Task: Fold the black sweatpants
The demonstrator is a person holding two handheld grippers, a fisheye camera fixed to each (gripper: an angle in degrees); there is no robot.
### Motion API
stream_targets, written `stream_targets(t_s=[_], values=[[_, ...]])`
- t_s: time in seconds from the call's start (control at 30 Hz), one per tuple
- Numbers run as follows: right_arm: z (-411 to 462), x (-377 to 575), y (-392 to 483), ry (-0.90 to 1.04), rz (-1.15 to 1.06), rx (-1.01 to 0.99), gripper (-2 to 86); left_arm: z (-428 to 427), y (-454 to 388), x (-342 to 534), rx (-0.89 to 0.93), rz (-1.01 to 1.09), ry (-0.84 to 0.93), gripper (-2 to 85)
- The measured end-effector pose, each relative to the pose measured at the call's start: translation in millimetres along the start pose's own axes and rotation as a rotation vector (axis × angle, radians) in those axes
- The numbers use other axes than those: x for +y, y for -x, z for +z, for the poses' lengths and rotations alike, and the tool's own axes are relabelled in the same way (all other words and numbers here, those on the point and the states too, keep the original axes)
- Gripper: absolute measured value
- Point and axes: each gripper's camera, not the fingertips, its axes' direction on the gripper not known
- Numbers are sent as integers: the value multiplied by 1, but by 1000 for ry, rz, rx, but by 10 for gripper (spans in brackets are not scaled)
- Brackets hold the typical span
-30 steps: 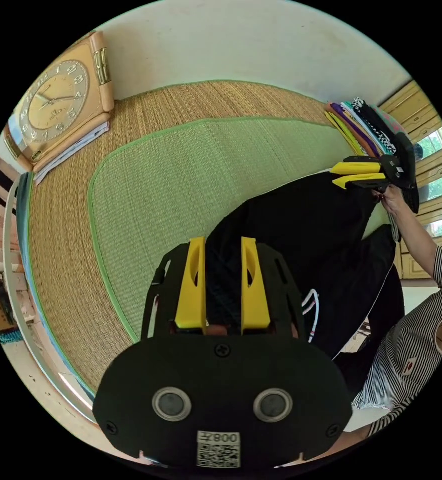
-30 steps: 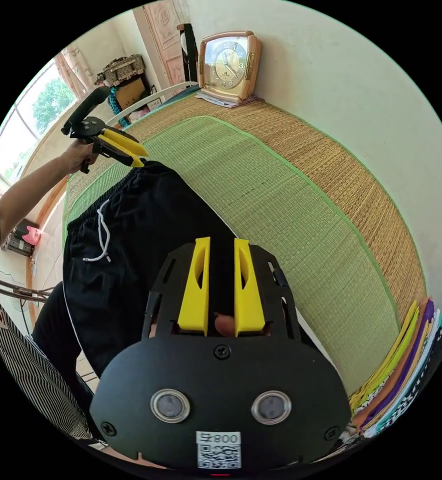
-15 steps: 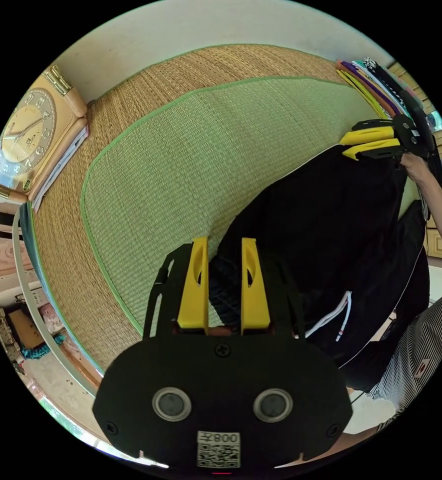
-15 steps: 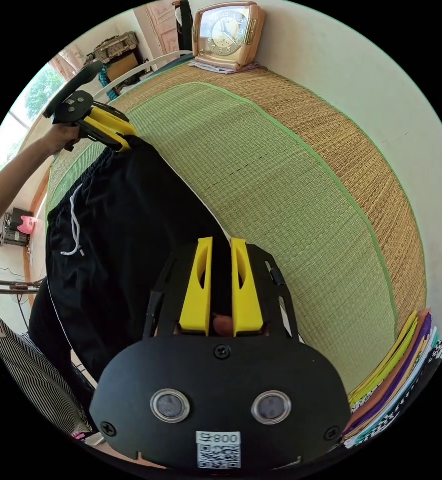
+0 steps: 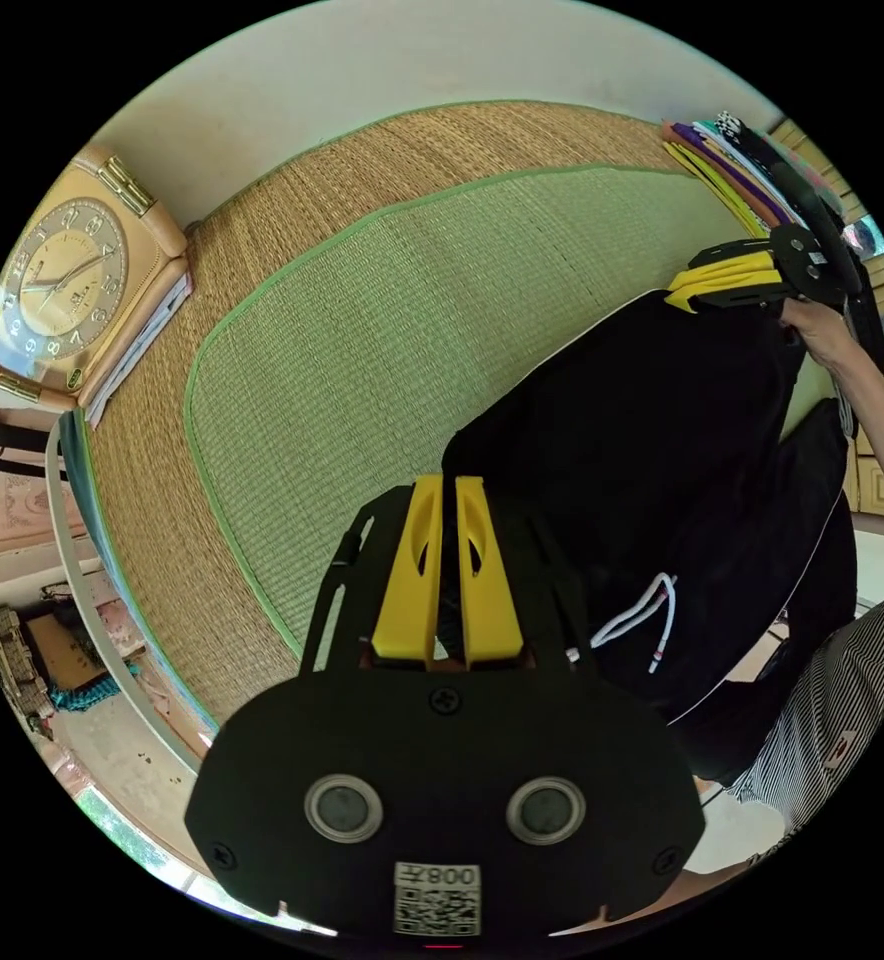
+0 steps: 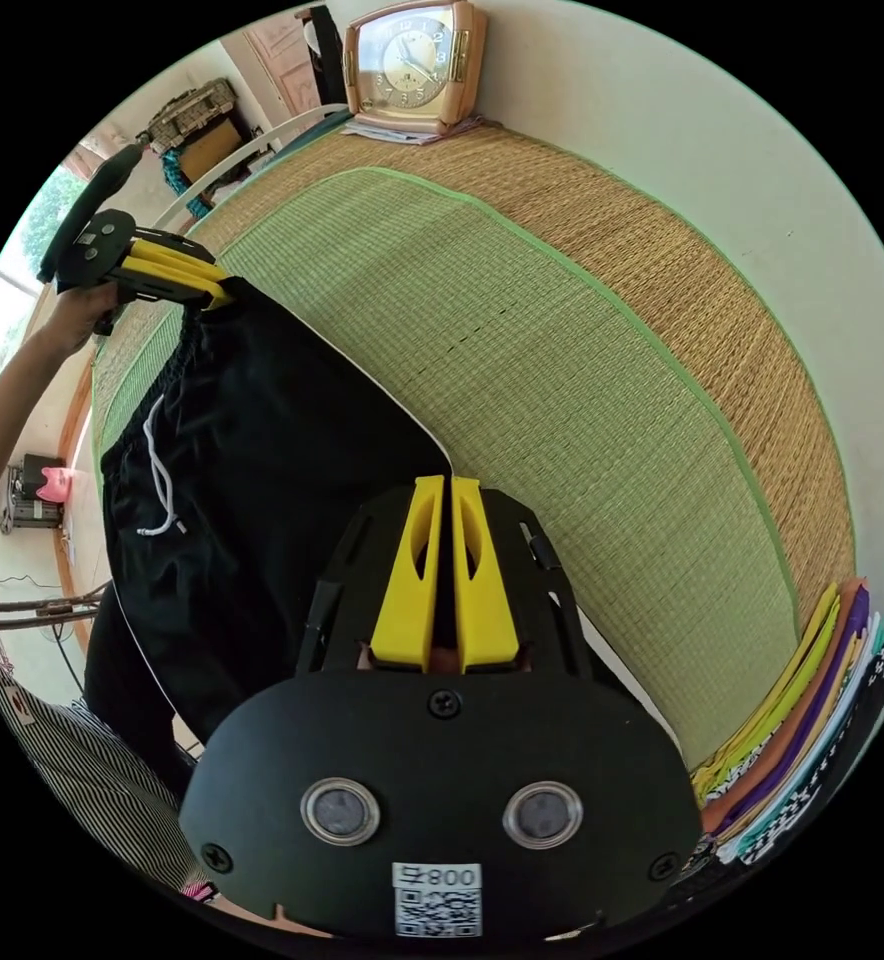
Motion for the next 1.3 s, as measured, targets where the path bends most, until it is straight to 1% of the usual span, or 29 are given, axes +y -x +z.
stream_targets(t_s=[0.3, 0.43, 0.57, 0.73, 0.9, 1.03, 1.2, 1.3], values=[[-68, 55, 53, -154, 20, 53, 8, -69, -36, 61, -36, -1, -130, 19], [-91, 96, 95, -211, 7, 52, 8, -90, -58, 100, -46, 15, -171, 19], [-97, 143, 148, -225, -42, 39, 8, -99, -88, 153, -63, 58, -185, 21], [-83, 188, 209, -174, -104, 17, 8, -93, -119, 210, -50, 112, -155, 19], [-55, 213, 254, -101, -145, -33, 9, -66, -147, 259, -84, 174, -41, 18], [-36, 223, 286, -61, -166, -38, 9, -53, -153, 288, -91, 162, -34, 18], [-13, 232, 312, -13, -190, -55, 9, -32, -151, 324, -35, 135, -40, 18], [3, 237, 323, 8, -187, -81, 9, -17, -152, 340, -31, 142, -24, 18]])
